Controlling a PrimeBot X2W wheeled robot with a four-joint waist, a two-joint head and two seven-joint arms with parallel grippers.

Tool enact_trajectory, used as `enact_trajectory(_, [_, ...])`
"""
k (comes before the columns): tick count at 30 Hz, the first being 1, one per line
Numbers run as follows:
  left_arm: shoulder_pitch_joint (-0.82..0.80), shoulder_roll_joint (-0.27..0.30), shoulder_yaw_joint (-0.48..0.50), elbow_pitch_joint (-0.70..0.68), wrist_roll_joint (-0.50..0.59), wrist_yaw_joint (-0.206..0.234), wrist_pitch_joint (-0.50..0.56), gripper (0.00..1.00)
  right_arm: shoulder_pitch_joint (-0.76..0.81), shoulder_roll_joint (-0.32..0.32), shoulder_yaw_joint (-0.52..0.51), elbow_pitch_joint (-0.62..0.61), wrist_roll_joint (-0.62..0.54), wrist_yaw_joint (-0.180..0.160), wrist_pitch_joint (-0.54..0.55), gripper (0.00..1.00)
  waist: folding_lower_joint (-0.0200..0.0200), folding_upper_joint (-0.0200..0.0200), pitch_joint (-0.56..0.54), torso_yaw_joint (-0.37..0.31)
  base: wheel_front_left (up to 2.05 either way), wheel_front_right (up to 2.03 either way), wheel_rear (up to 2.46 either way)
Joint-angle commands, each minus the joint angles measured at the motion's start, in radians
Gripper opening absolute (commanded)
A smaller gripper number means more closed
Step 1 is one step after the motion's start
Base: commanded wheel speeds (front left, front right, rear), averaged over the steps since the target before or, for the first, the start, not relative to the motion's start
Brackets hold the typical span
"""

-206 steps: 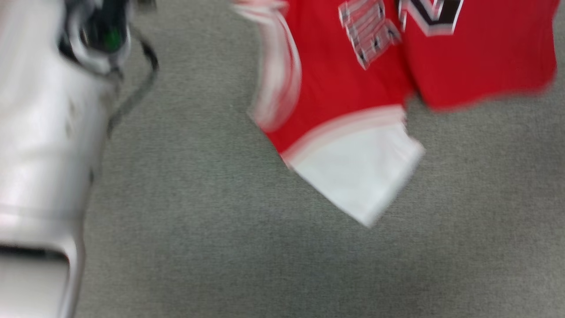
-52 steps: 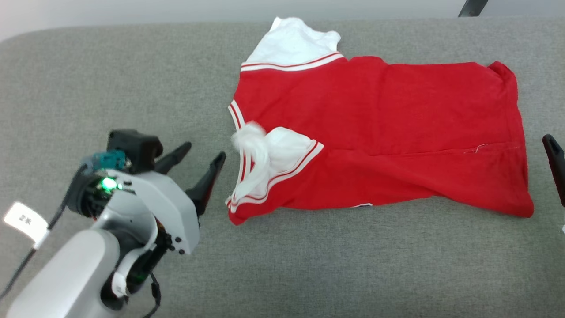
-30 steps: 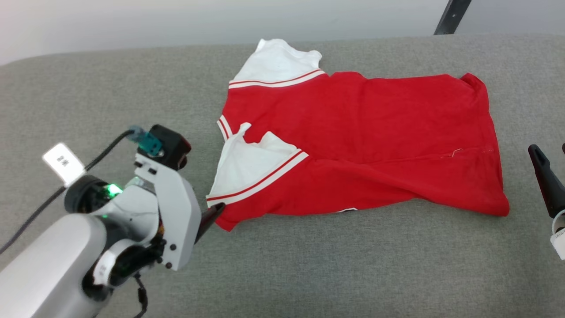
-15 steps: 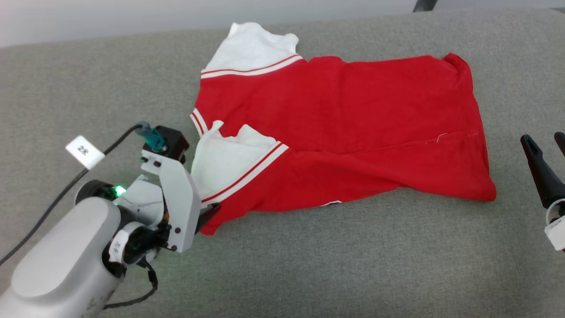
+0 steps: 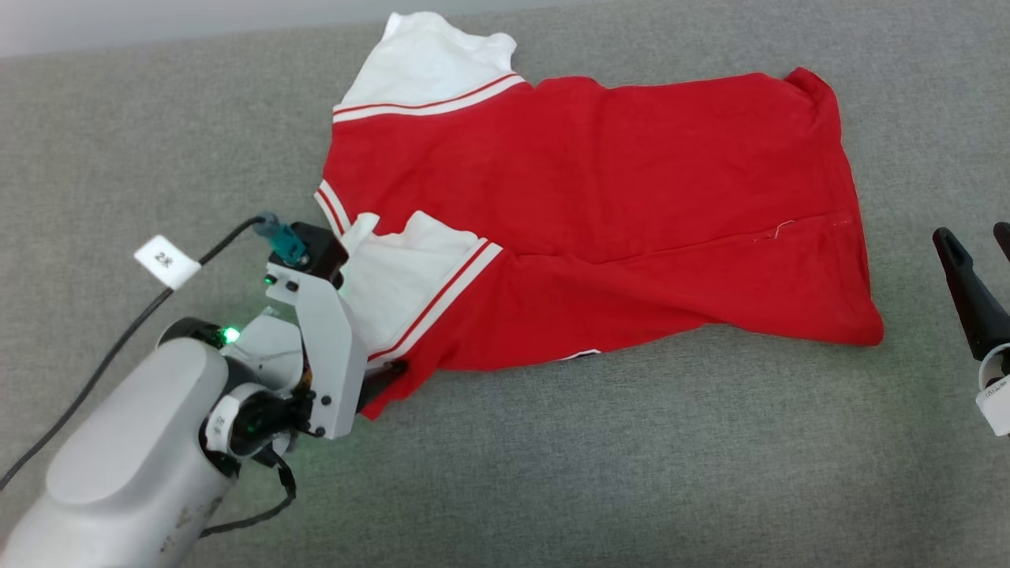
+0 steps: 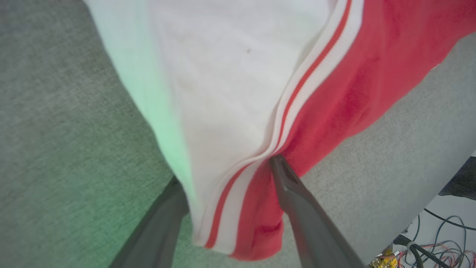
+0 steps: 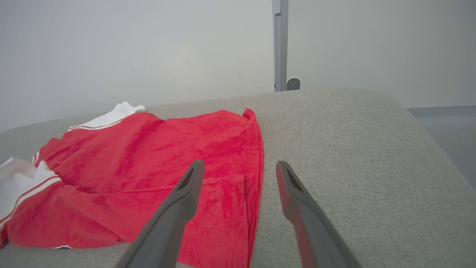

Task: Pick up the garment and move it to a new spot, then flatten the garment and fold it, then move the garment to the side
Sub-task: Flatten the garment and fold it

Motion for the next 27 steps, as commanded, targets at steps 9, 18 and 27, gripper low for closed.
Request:
enact_trajectory(9, [0.025,-0.036,-0.011,0.047,-0.02,-0.032,-0.032,0.0,0.004,-0.079,0.054,-0.002,0.014,-0.001,0.16,1.0,0.0,-0.0001,-0.006,0.0,0.0,0.0,0.0])
enact_trajectory(18, [0.002,-0.05,-0.018,0.045,-0.02,-0.048,-0.037,0.0,-0.055,-0.223,0.165,-0.018,0.078,-0.001,0.545,1.0,0.0,-0.0001,0.022,0.038,0.0,0.0,0.0])
enact_trajectory(27, [-0.033,-0.06,-0.019,0.052,-0.008,-0.052,-0.05,0.0,-0.2,-0.16,0.155,0.133,0.029,-0.001,0.68,1.0,0.0,-0.0001,0.057,0.065,0.0,0.0,0.0])
